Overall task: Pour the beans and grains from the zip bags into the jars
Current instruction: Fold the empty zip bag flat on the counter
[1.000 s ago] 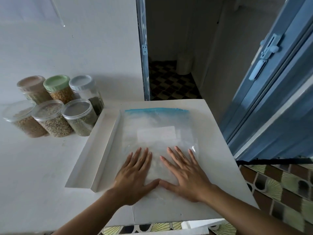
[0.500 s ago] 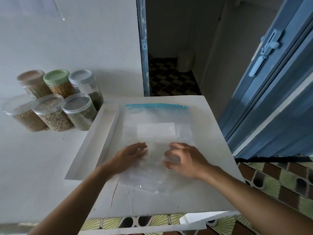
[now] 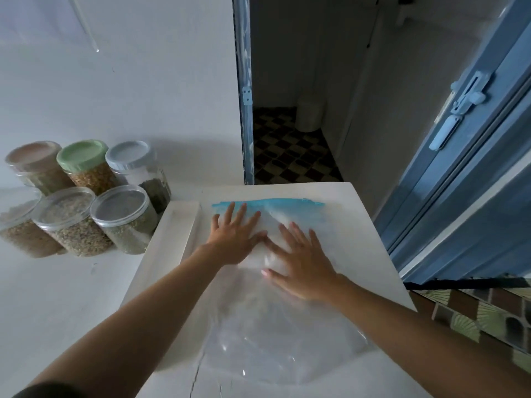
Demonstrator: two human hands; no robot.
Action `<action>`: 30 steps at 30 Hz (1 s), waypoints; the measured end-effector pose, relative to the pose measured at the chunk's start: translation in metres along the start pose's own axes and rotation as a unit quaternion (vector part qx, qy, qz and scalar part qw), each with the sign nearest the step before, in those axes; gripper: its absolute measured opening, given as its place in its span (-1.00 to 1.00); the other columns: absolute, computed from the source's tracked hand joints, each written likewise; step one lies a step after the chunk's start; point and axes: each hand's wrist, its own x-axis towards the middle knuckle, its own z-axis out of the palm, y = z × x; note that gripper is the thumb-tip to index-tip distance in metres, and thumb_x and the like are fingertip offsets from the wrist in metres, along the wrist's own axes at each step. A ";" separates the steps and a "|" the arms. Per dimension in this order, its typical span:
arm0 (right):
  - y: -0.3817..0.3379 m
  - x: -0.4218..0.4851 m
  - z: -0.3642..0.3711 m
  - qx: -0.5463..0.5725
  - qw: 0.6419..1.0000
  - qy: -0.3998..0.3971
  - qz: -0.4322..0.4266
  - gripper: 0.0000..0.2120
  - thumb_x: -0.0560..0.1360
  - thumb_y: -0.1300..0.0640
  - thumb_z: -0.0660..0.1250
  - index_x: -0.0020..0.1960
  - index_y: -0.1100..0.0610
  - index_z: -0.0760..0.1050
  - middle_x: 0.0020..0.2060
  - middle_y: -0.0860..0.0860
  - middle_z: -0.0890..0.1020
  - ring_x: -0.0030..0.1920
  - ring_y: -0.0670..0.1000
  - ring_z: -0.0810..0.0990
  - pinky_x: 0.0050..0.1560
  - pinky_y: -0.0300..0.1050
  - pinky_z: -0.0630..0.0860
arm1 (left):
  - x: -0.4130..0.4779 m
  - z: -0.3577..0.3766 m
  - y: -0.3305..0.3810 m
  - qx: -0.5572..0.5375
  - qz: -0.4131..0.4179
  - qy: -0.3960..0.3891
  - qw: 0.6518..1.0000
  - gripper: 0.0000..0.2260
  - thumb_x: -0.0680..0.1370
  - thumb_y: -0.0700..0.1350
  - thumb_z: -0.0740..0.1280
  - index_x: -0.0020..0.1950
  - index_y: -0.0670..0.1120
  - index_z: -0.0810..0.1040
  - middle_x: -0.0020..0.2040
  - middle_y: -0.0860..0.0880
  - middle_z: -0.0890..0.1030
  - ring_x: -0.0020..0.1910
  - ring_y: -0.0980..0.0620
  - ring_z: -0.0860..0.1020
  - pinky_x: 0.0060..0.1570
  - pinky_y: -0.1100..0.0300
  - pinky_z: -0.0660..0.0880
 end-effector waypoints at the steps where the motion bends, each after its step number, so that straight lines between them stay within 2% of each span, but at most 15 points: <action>1: -0.001 -0.001 0.007 0.005 1.000 -0.017 -0.001 -0.31 0.57 -0.46 -0.13 0.61 -0.29 -0.24 0.65 0.05 -0.19 0.63 0.15 -0.28 0.56 0.32 -0.25 | 0.004 0.004 -0.002 0.012 0.008 -0.029 0.999 -0.33 0.58 0.39 -0.21 0.66 0.18 -0.20 0.68 -0.02 -0.23 0.64 -0.15 -0.25 0.54 -0.29 -0.10; 3: -0.002 -0.003 0.014 0.021 0.999 -0.029 0.007 -0.30 0.53 -0.50 -0.25 0.58 -0.31 -0.34 0.64 0.02 -0.27 0.62 0.12 -0.33 0.55 0.32 -0.29 | 0.010 0.009 -0.005 0.029 0.021 -0.056 0.998 -0.33 0.57 0.40 -0.25 0.64 0.20 -0.24 0.67 -0.01 -0.27 0.64 -0.15 -0.27 0.52 -0.34 -0.10; 4: -0.002 -0.001 0.014 0.024 0.999 -0.038 0.013 -0.28 0.49 -0.52 -0.29 0.58 -0.32 -0.32 0.64 0.02 -0.25 0.63 0.11 -0.30 0.56 0.31 -0.26 | 0.012 0.009 -0.007 0.035 0.028 -0.057 0.997 -0.36 0.60 0.39 -0.21 0.64 0.21 -0.24 0.67 0.00 -0.26 0.64 -0.15 -0.26 0.51 -0.36 -0.07; 6: 0.001 0.004 0.006 0.021 0.999 -0.032 0.018 -0.22 0.44 -0.56 -0.30 0.61 -0.33 -0.11 0.66 0.02 -0.05 0.64 0.12 -0.08 0.55 0.27 -0.09 | 0.016 0.003 -0.013 0.037 0.044 -0.043 0.997 -0.44 0.67 0.32 -0.08 0.64 0.23 -0.10 0.68 0.00 -0.14 0.65 -0.15 -0.14 0.47 -0.38 0.02; 8: 0.004 0.013 -0.003 0.013 1.000 0.009 0.022 -0.25 0.47 -0.57 -0.21 0.53 -0.29 0.23 0.57 -0.01 0.25 0.51 0.13 0.23 0.43 0.21 0.16 | 0.023 -0.009 -0.017 0.034 0.051 -0.003 0.998 -0.51 0.67 0.26 0.07 0.60 0.24 0.12 0.64 -0.01 0.10 0.61 -0.13 0.10 0.43 -0.33 0.12; 10: 0.006 0.024 -0.009 0.013 0.999 0.036 0.024 -0.34 0.48 -0.49 -0.14 0.35 -0.20 0.43 0.41 -0.05 0.43 0.34 0.11 0.38 0.29 0.15 0.27 | 0.034 -0.023 -0.019 0.021 0.045 0.040 0.998 -0.53 0.65 0.20 0.18 0.56 0.19 0.24 0.54 0.00 0.29 0.49 -0.10 0.29 0.40 -0.21 0.18; 13: 0.008 0.038 -0.009 0.015 0.997 0.077 0.027 -0.43 0.51 -0.40 -0.08 0.16 -0.09 0.53 0.22 -0.05 0.55 0.20 0.07 0.45 0.21 0.12 0.31 | 0.053 -0.034 -0.022 -0.001 0.031 0.063 0.998 -0.43 0.60 0.24 0.27 0.57 0.16 0.23 0.49 -0.05 0.30 0.46 -0.09 0.29 0.38 -0.14 0.20; 16: 0.014 0.046 0.001 0.032 0.993 0.117 0.007 -0.52 0.56 -0.30 0.01 0.09 -0.05 0.59 0.11 -0.06 0.59 0.13 0.06 0.50 0.17 0.11 0.40 | 0.069 -0.031 -0.027 -0.030 0.038 0.026 0.999 -0.41 0.59 0.31 0.25 0.58 0.19 0.25 0.56 -0.01 0.23 0.54 -0.09 0.19 0.45 -0.17 0.12; 19: 0.024 0.052 0.002 0.099 0.973 0.209 0.003 -0.64 0.58 -0.14 0.15 0.08 0.03 0.64 0.01 -0.03 0.64 0.06 0.06 0.58 0.08 0.07 0.50 | 0.075 -0.027 -0.031 -0.079 0.049 0.047 0.995 -0.52 0.57 0.24 0.34 0.45 0.15 0.41 0.38 0.02 0.43 0.38 -0.05 0.38 0.34 -0.10 0.17; 22: 0.038 0.061 -0.005 0.094 0.950 0.291 0.069 -0.59 0.53 -0.12 0.23 0.25 0.07 0.60 0.17 0.05 0.58 0.22 0.09 0.53 0.14 0.08 0.48 | 0.071 -0.027 -0.032 -0.138 0.062 0.080 0.985 -0.65 0.54 0.06 0.45 0.27 0.08 0.44 0.18 0.04 0.50 0.21 -0.05 0.49 0.18 -0.01 0.19; 24: 0.047 0.067 -0.012 0.077 0.961 0.250 0.095 -0.44 0.50 -0.17 0.22 0.43 0.06 0.47 0.34 0.10 0.49 0.40 0.16 0.42 0.28 0.18 0.42 | 0.065 -0.027 -0.030 -0.135 0.082 0.081 0.984 -0.71 0.57 -0.02 0.43 0.22 0.06 0.40 0.17 0.06 0.53 0.16 -0.05 0.50 0.21 -0.02 0.19; 26: 0.053 0.072 -0.016 0.083 0.977 0.170 0.095 -0.39 0.53 -0.16 0.24 0.53 0.02 0.35 0.45 0.09 0.41 0.54 0.17 0.27 0.46 0.35 0.25 | 0.059 -0.026 -0.028 -0.130 0.094 0.096 0.983 -0.74 0.60 -0.08 0.41 0.22 0.05 0.40 0.19 0.05 0.56 0.15 -0.05 0.50 0.26 -0.05 0.19; 28: 0.058 0.076 -0.017 0.086 0.984 0.129 0.092 -0.46 0.54 -0.10 0.34 0.49 0.01 0.40 0.38 0.06 0.45 0.52 0.15 0.28 0.52 0.41 0.08 | 0.055 -0.026 -0.027 -0.129 0.100 0.101 0.981 -0.75 0.61 -0.10 0.40 0.23 0.06 0.43 0.23 0.04 0.55 0.19 -0.05 0.49 0.33 -0.08 0.18; 30: 0.061 0.075 -0.017 0.092 0.979 0.162 0.076 -0.63 0.52 -0.01 0.39 0.31 0.04 0.52 0.17 0.03 0.51 0.33 0.13 0.46 0.51 0.40 0.14 | 0.050 -0.027 -0.027 -0.120 0.109 0.090 0.983 -0.77 0.61 -0.07 0.39 0.23 0.08 0.45 0.29 0.06 0.51 0.27 -0.01 0.46 0.39 -0.11 0.14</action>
